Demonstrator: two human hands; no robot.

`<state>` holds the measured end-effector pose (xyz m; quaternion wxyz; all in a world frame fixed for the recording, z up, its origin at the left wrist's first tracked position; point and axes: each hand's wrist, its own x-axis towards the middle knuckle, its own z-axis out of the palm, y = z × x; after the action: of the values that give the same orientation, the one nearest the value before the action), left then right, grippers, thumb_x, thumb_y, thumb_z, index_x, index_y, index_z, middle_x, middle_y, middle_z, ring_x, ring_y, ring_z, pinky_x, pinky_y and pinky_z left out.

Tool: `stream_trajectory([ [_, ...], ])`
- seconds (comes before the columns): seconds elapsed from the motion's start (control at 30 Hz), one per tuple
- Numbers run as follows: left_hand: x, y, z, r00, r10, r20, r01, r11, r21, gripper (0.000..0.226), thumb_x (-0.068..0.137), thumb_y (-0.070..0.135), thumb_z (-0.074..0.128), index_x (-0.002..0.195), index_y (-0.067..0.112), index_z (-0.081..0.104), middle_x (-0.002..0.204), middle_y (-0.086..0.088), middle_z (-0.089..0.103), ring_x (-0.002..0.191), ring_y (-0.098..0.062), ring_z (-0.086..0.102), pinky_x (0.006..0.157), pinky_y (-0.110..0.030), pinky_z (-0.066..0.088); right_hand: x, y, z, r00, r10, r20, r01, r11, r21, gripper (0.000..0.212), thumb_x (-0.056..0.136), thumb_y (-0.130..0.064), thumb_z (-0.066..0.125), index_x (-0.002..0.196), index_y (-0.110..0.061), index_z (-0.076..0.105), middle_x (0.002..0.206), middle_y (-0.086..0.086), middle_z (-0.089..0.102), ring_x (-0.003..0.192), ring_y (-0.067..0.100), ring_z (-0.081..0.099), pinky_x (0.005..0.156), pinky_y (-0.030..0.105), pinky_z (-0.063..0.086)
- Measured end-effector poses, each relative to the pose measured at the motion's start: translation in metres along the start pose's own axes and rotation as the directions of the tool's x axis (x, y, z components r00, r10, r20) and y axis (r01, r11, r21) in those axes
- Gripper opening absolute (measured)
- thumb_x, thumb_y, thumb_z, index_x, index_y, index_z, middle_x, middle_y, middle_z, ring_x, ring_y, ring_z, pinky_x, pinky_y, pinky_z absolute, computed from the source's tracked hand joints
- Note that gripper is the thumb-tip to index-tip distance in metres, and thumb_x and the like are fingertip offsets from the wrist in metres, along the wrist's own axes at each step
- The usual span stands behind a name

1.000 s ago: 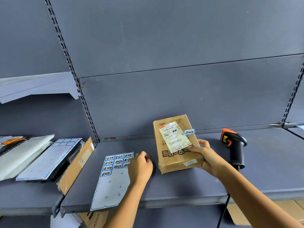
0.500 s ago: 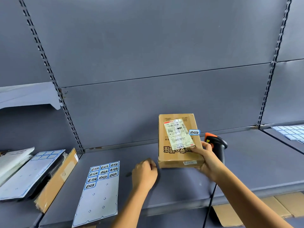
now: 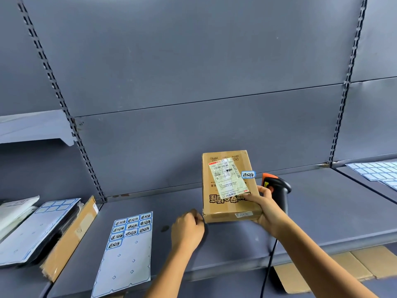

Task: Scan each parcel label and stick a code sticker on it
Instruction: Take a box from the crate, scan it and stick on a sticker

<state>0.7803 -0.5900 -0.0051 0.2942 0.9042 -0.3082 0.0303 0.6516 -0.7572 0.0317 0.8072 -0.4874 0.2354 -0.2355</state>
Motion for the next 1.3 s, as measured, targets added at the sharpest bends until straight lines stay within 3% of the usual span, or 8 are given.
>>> stream_trajectory([
  [0.37, -0.024, 0.021, 0.002, 0.998, -0.037, -0.059, 0.033, 0.998, -0.059, 0.016, 0.09, 0.016, 0.047, 0.092, 0.016, 0.063, 0.099, -0.002, 0.065, 0.09, -0.026, 0.06, 0.068, -0.031, 0.046, -0.043, -0.009, -0.033, 0.999, -0.047, 0.001, 0.047, 0.997, -0.055, 0.044, 0.086, -0.004, 0.062, 0.121, -0.019, 0.039, 0.112, 0.013, 0.066, 0.087, 0.029, 0.067, 0.06, 0.041, 0.058],
  [0.57, -0.073, 0.073, 0.021, 0.99, 0.039, -0.138, -0.058, 0.988, -0.14, 0.011, 0.089, 0.013, 0.051, 0.088, 0.015, 0.061, 0.092, 0.004, 0.065, 0.083, -0.021, 0.06, 0.066, -0.035, 0.05, -0.091, -0.032, -0.09, 0.997, -0.071, -0.023, 0.071, 0.997, -0.021, 0.045, 0.088, -0.004, 0.06, 0.123, -0.02, 0.035, 0.118, 0.018, 0.061, 0.085, 0.027, 0.067, 0.061, 0.039, 0.059],
  [0.7, -0.117, 0.113, 0.034, 0.977, 0.097, -0.19, -0.132, 0.975, -0.181, 0.013, 0.089, 0.009, 0.05, 0.086, 0.015, 0.061, 0.089, 0.005, 0.063, 0.08, -0.02, 0.058, 0.066, -0.039, 0.05, -0.136, -0.046, -0.143, 0.994, -0.074, -0.077, 0.077, 0.997, 0.028, 0.046, 0.088, -0.003, 0.059, 0.123, -0.021, 0.035, 0.117, 0.018, 0.062, 0.078, 0.025, 0.069, 0.054, 0.036, 0.057],
  [0.9, -0.189, 0.156, 0.065, 0.991, 0.11, -0.072, -0.124, 0.967, -0.222, 0.013, 0.088, 0.01, 0.051, 0.085, 0.017, 0.062, 0.088, 0.01, 0.061, 0.08, -0.016, 0.055, 0.065, -0.034, 0.048, -0.2, -0.051, -0.213, 0.981, -0.065, -0.182, 0.075, 0.996, 0.048, 0.047, 0.087, -0.004, 0.061, 0.123, -0.021, 0.035, 0.117, 0.013, 0.061, 0.082, 0.024, 0.068, 0.055, 0.036, 0.058],
  [1.03, -0.222, 0.181, 0.095, 0.979, 0.184, 0.088, -0.164, 0.967, -0.196, 0.013, 0.087, 0.008, 0.05, 0.078, 0.012, 0.057, 0.082, 0.002, 0.059, 0.075, -0.024, 0.056, 0.06, -0.037, 0.044, -0.253, -0.05, -0.254, 0.957, -0.072, -0.28, 0.082, 0.996, 0.023, 0.048, 0.088, -0.006, 0.061, 0.124, -0.02, 0.034, 0.109, 0.012, 0.065, 0.074, 0.021, 0.07, 0.05, 0.031, 0.056],
  [1.17, -0.253, 0.226, 0.123, 0.922, 0.293, 0.254, -0.24, 0.945, -0.221, 0.032, 0.091, 0.011, 0.047, 0.061, 0.018, 0.035, 0.067, 0.003, 0.045, 0.067, -0.03, 0.044, 0.055, -0.034, 0.031, -0.314, -0.056, -0.306, 0.884, -0.111, -0.453, 0.135, 0.991, 0.021, 0.046, 0.086, -0.007, 0.062, 0.12, -0.022, 0.034, 0.107, 0.012, 0.065, 0.068, 0.019, 0.069, 0.051, 0.034, 0.058],
  [1.3, -0.283, 0.259, 0.144, 0.812, 0.448, 0.373, -0.385, 0.893, -0.235, 0.016, 0.092, 0.016, 0.048, 0.079, 0.017, 0.058, 0.081, 0.001, 0.06, 0.078, -0.025, 0.056, 0.064, -0.036, 0.047, -0.376, -0.053, -0.34, 0.77, -0.168, -0.616, 0.221, 0.975, 0.01, 0.044, 0.086, -0.005, 0.062, 0.119, -0.019, 0.035, 0.106, 0.01, 0.062, 0.078, 0.022, 0.066, 0.053, 0.036, 0.058],
])
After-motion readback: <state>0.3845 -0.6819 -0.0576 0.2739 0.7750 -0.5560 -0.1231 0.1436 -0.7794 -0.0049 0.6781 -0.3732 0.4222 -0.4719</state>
